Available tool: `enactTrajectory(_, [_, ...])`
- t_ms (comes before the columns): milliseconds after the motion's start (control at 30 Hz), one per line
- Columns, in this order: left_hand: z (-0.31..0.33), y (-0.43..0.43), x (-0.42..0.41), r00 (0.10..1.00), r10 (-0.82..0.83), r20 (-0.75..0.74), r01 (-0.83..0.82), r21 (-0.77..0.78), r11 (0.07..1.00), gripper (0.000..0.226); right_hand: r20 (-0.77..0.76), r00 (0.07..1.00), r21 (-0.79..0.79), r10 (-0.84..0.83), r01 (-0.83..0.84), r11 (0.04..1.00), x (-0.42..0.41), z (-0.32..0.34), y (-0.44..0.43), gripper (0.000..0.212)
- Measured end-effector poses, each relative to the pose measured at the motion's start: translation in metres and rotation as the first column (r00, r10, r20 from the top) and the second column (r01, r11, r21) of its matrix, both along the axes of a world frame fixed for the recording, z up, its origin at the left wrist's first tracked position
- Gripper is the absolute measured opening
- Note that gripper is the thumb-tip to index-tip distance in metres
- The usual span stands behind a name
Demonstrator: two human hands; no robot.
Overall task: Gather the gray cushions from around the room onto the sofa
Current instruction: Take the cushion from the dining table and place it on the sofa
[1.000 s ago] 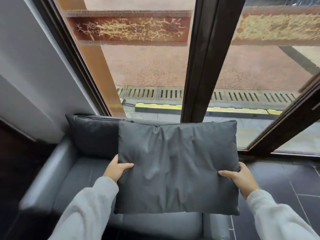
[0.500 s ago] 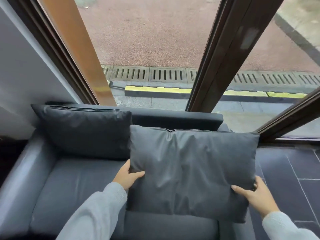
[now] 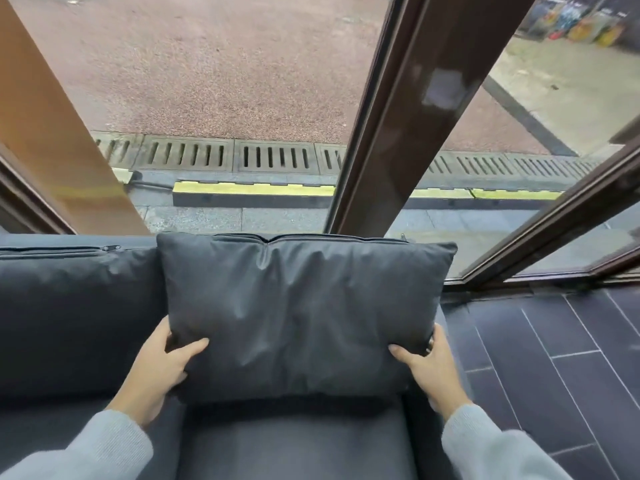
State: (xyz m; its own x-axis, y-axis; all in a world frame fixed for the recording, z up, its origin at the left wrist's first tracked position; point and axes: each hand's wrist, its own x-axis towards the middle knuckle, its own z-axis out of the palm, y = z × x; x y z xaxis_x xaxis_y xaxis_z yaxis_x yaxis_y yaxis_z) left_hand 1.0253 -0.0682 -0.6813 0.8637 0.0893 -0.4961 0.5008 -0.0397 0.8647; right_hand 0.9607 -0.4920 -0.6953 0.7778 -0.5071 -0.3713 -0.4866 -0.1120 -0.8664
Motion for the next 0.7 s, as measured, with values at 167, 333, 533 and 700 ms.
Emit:
enactTrajectory(167, [-0.049,-0.008,0.018,0.996,0.079,0.047,-0.077,-0.029,0.997,0.054,0.065,0.998,0.036,0.017,-0.019,0.999,0.025,-0.056,-0.006,0.062])
enactTrajectory(333, [-0.068,-0.019,0.044,0.985,0.155,0.077,-0.152,-0.050,0.987,0.057,0.160,0.985,0.057,0.070,-0.079,0.995,0.053,-0.077,-0.019,0.062])
enactTrajectory(533, [-0.068,-0.015,0.036,0.965,0.175,0.197,-0.174,-0.024,0.984,0.052,0.280,0.950,0.026,0.141,-0.154,0.988,0.058,-0.086,-0.029,0.061])
enactTrajectory(700, [-0.074,-0.023,0.025,0.945,0.234,0.228,-0.224,-0.070,0.972,0.049,0.339,0.929,-0.015,0.148,-0.152,0.988,0.049,-0.088,-0.034,0.052])
